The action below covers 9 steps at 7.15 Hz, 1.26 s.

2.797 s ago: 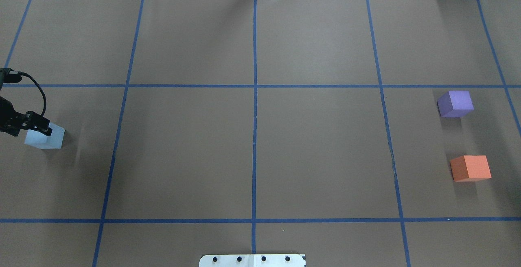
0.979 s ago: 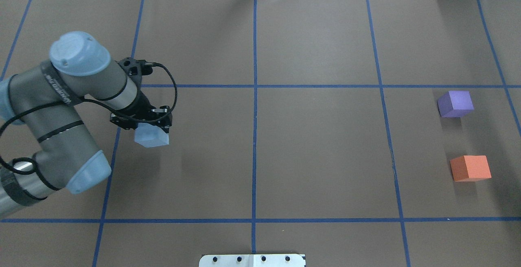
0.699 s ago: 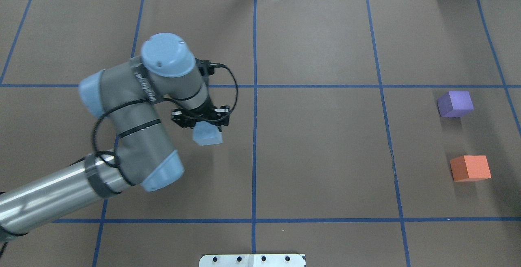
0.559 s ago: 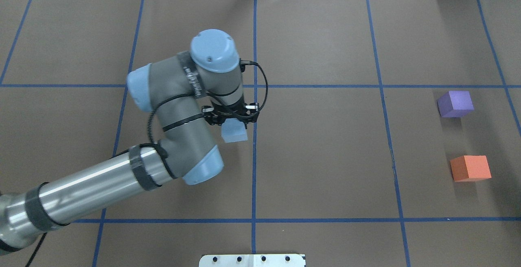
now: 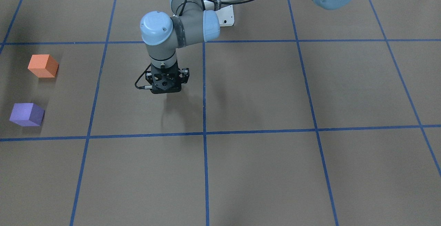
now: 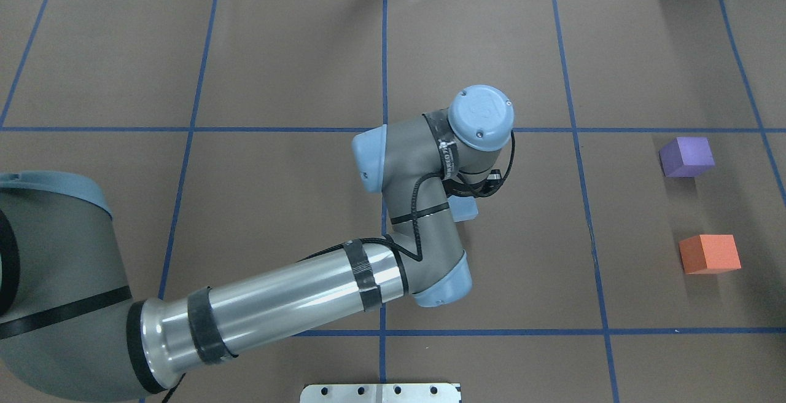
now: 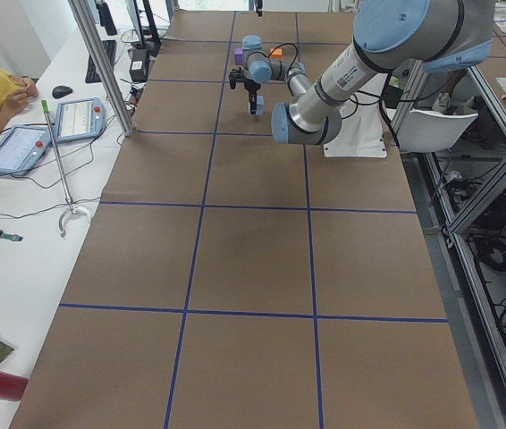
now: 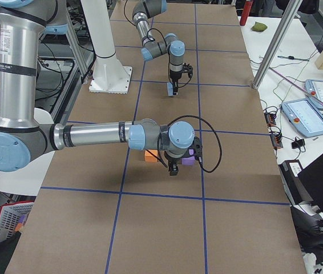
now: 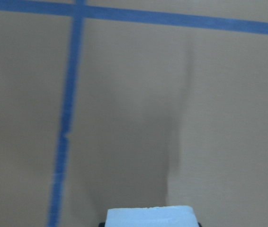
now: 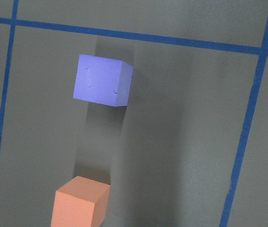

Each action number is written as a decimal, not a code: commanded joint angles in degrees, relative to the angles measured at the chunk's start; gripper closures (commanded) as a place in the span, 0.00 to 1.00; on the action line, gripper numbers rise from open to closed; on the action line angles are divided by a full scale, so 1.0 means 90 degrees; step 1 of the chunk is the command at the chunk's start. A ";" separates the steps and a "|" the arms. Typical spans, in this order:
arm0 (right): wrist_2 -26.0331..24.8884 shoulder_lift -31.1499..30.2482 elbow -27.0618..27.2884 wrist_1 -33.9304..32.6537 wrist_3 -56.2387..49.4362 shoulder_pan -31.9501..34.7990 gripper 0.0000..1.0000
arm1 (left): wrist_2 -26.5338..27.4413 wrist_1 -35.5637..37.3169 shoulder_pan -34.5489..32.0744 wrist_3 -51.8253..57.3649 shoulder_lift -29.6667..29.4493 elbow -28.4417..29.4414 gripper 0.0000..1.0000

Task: Place blue block between orange and purple blocks
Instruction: 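Carry the light blue cube with the left gripper toward the table center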

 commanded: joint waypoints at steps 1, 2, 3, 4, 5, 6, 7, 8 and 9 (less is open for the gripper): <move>0.0128 -0.0023 -0.0002 0.0002 0.0067 -0.0054 0.00 | 0.0304 -0.0140 0.0233 -0.0304 -0.0403 0.0425 0.94; 0.0128 -0.0023 0.0008 0.0002 0.0067 -0.0064 0.00 | 0.0401 -0.0149 0.0292 -0.0297 -0.0413 0.0483 0.83; 0.0128 -0.0023 0.0008 0.0012 0.0067 -0.0084 0.00 | 0.0518 -0.0159 0.0331 -0.0287 -0.0413 0.0484 0.48; 0.0128 -0.0004 0.0018 0.0012 0.0067 -0.0093 0.00 | 0.0597 -0.0159 0.0360 -0.0267 -0.0413 0.0484 0.39; 0.0128 0.0006 0.0027 0.0012 0.0067 -0.0113 0.00 | 0.0743 -0.0159 0.0399 -0.0238 -0.0413 0.0484 0.05; 0.0128 0.0035 0.0047 0.0012 0.0067 -0.0142 0.00 | 0.0773 -0.0159 0.0419 -0.0238 -0.0413 0.0474 0.01; 0.0128 0.0064 0.0047 0.0012 0.0067 -0.0152 0.00 | 0.0774 -0.0150 0.0419 -0.0219 -0.0413 0.0406 0.01; 0.0119 0.0084 0.0057 0.0012 0.0067 -0.0171 0.00 | 0.0725 -0.0082 0.0381 -0.0228 -0.0413 0.0203 0.00; 0.0119 0.0123 0.0153 0.0012 0.0077 -0.0172 0.00 | 0.0705 0.0141 0.0342 -0.0257 -0.0365 -0.0312 0.00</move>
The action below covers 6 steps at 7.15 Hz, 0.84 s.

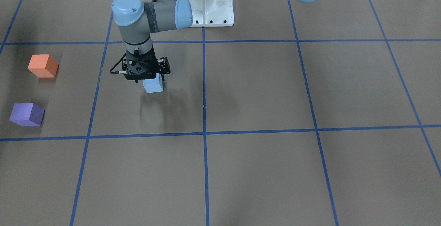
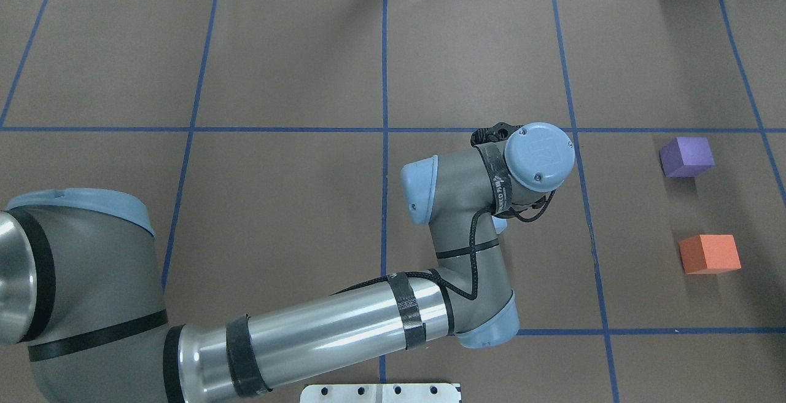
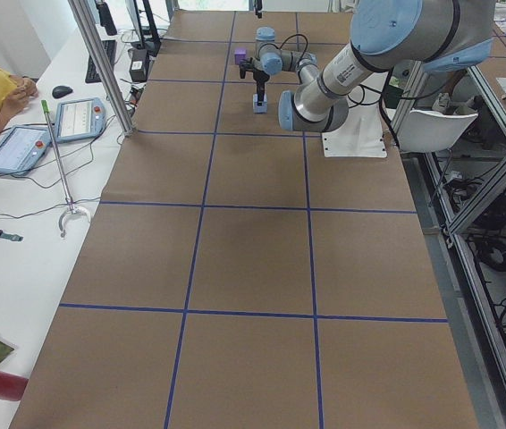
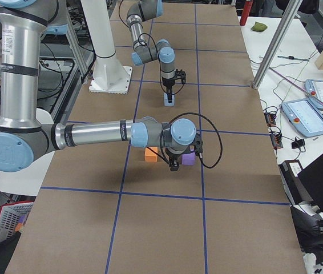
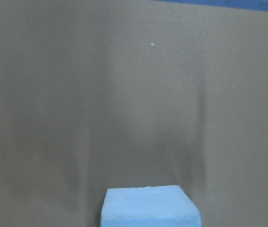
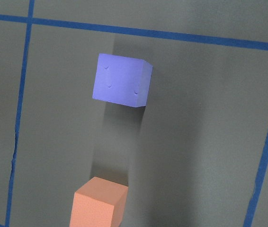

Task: Place blue block between orange and purple blocks
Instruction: 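Carry the light blue cube with the left gripper toward the table center, then release the cube at center with the left gripper while the right gripper approaches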

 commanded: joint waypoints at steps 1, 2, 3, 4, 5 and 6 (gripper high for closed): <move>-0.0013 0.0186 0.0088 0.0000 0.0075 -0.0076 0.00 | -0.0037 0.0810 -0.0185 -0.0062 0.0076 -0.1313 0.00; -0.0052 0.0468 0.0204 0.0010 0.0694 -0.0251 0.00 | -0.0095 0.1657 -0.0419 -0.0024 0.0357 -0.2394 0.00; -0.0159 0.0722 0.0476 0.0010 0.1474 -0.0640 0.00 | -0.0637 0.2033 -0.0789 0.0006 0.0969 -0.3478 0.00; -0.0566 0.1024 0.0721 0.0010 0.2391 -0.1030 0.00 | -0.0913 0.2027 -0.1102 0.0045 0.1777 -0.4359 0.00; -0.1363 0.1240 0.1149 0.0010 0.3405 -0.1701 0.00 | -0.0965 0.2037 -0.1269 0.0587 0.2433 -0.4997 0.00; -0.1767 0.1600 0.1259 0.0010 0.4353 -0.2423 0.00 | -0.1129 0.2037 -0.1522 0.0766 0.3030 -0.5457 0.00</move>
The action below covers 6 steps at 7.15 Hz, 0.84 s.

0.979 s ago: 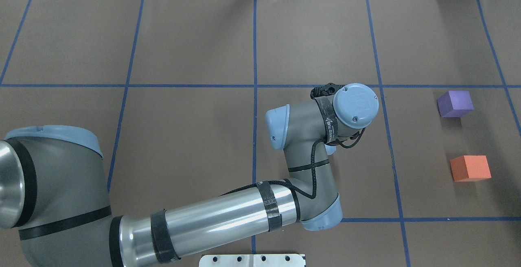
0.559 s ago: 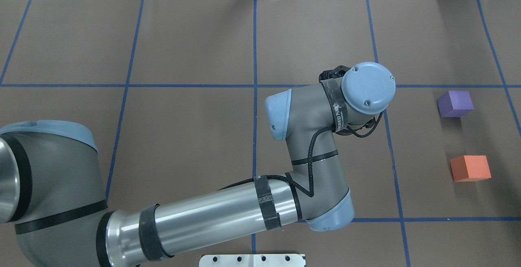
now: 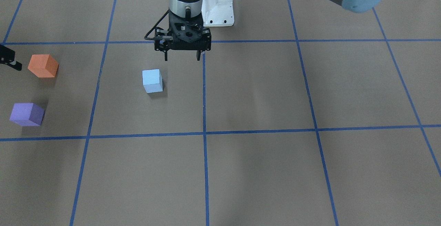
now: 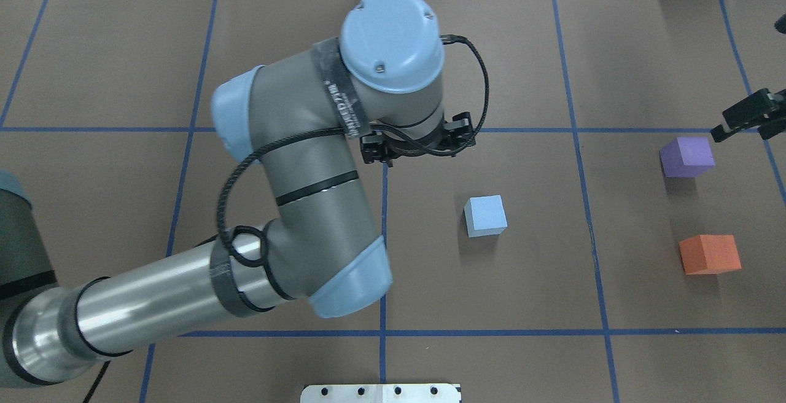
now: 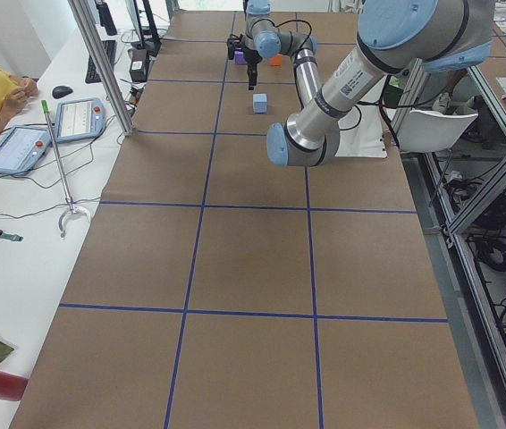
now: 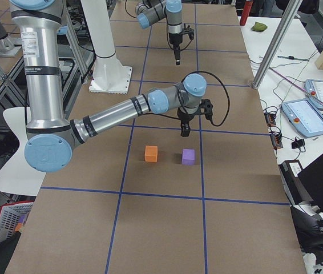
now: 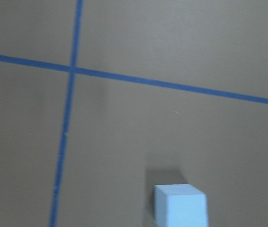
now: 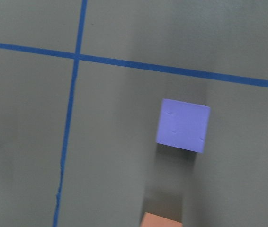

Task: Place blue block between orange and purple blocks
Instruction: 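Release the cube at center with the left gripper while the right gripper approaches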

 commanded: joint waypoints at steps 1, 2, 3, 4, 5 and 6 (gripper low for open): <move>-0.1435 0.1029 0.0238 0.0000 0.2278 -0.1854 0.00 | -0.0529 0.0005 -0.0617 0.0532 0.1322 -0.1090 0.00; -0.2390 0.1451 0.0179 -0.0010 0.2821 -0.2831 0.00 | -0.0649 -0.0005 -0.0726 0.0766 0.1685 -0.1326 0.00; -0.2516 0.1803 -0.0073 0.0000 0.3087 -0.3189 0.00 | -0.0640 -0.0015 -0.0776 0.0778 0.1708 -0.1309 0.00; -0.2536 0.2212 -0.0423 0.0000 0.3303 -0.3328 0.00 | -0.0640 -0.0015 -0.0776 0.0768 0.1718 -0.1289 0.00; -0.2575 0.2226 -0.0610 0.0503 0.3488 -0.3435 0.00 | -0.0640 -0.0024 -0.0776 0.0768 0.1718 -0.1279 0.00; -0.2576 0.2159 -0.0893 0.1301 0.4225 -0.3562 0.00 | -0.0640 -0.0025 -0.0776 0.0759 0.1718 -0.1279 0.00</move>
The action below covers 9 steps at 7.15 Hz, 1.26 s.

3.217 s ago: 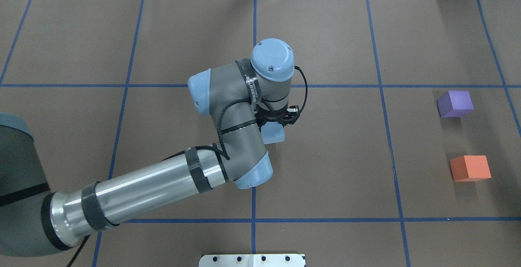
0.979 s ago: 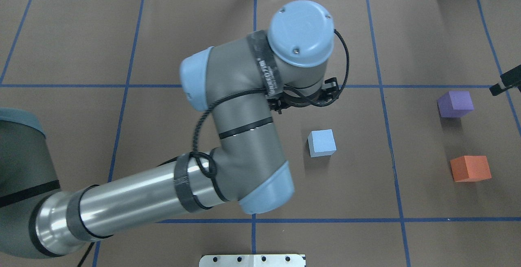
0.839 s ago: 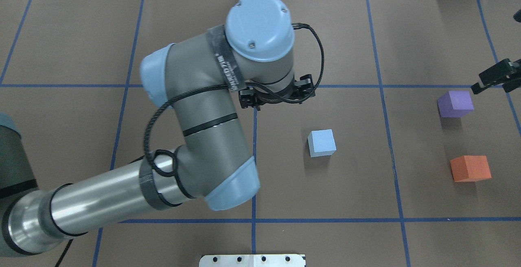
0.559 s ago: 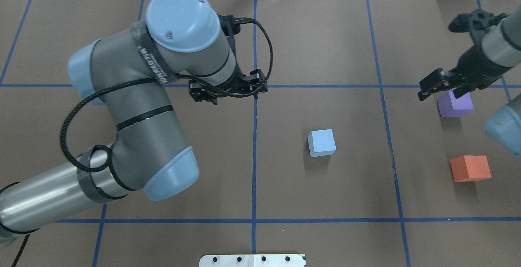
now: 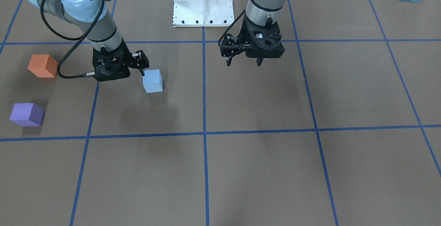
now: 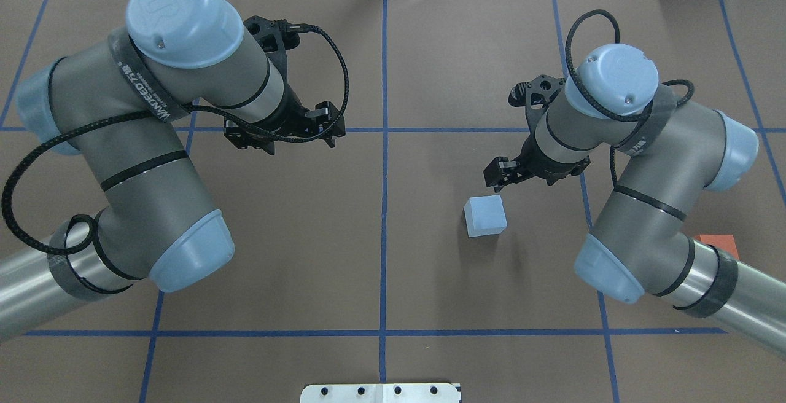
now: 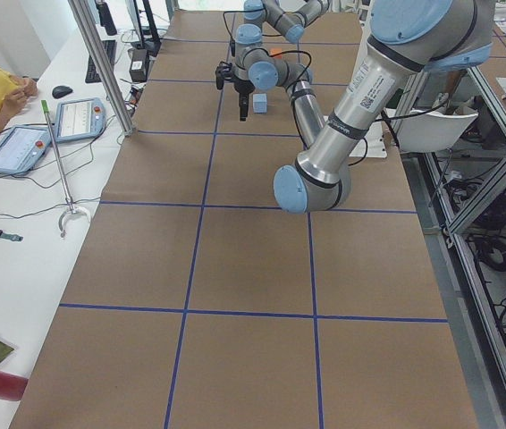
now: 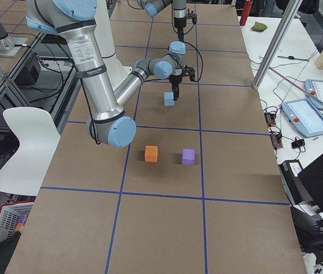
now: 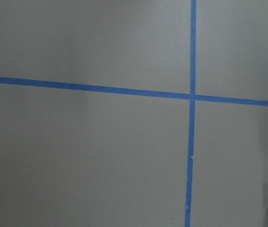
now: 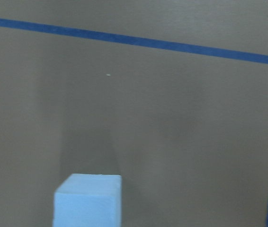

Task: Place blue block between orange and purple blocks
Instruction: 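Lower the right gripper onto the light blue cube and grasp it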

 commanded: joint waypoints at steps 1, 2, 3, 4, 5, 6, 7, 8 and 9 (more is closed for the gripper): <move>-0.0082 0.0029 -0.0580 0.1319 0.1080 -0.0312 0.00 | -0.0002 -0.0004 -0.0006 -0.0004 0.0008 0.0010 0.00; -0.0227 -0.0010 -0.0593 0.1441 0.1103 -0.0381 0.00 | -0.0002 -0.0004 0.0004 -0.0004 0.0008 0.0040 0.00; -0.0461 0.0019 -0.0641 0.1452 0.1258 -0.0508 0.00 | 0.0007 -0.0004 0.0014 -0.0014 0.0008 0.0040 0.00; -0.0512 0.0009 -0.0661 0.1452 0.1327 -0.0577 0.00 | -0.0002 -0.0013 0.0004 -0.0014 0.0018 0.0050 0.00; -0.0589 -0.0010 -0.0709 0.1452 0.1318 -0.0684 0.00 | 0.0007 -0.0014 0.0004 -0.0004 0.0018 0.0050 0.00; -0.0677 -0.0010 -0.0729 0.1452 0.1328 -0.0733 0.00 | 0.0007 -0.0014 0.0004 -0.0004 0.0018 0.0050 0.00; -0.0678 -0.0010 -0.0807 0.1452 0.1318 -0.0753 0.01 | 0.0007 -0.0014 0.0004 -0.0014 0.0018 0.0040 0.00; -0.0678 -0.0020 -0.0836 0.1462 0.1309 -0.0763 0.02 | 0.0007 -0.0014 0.0014 -0.0014 0.0008 0.0040 0.00; -0.0678 -0.0001 -0.0991 0.1471 0.1299 -0.0802 0.04 | 0.0007 -0.0023 0.0004 -0.0024 0.0008 0.0040 0.00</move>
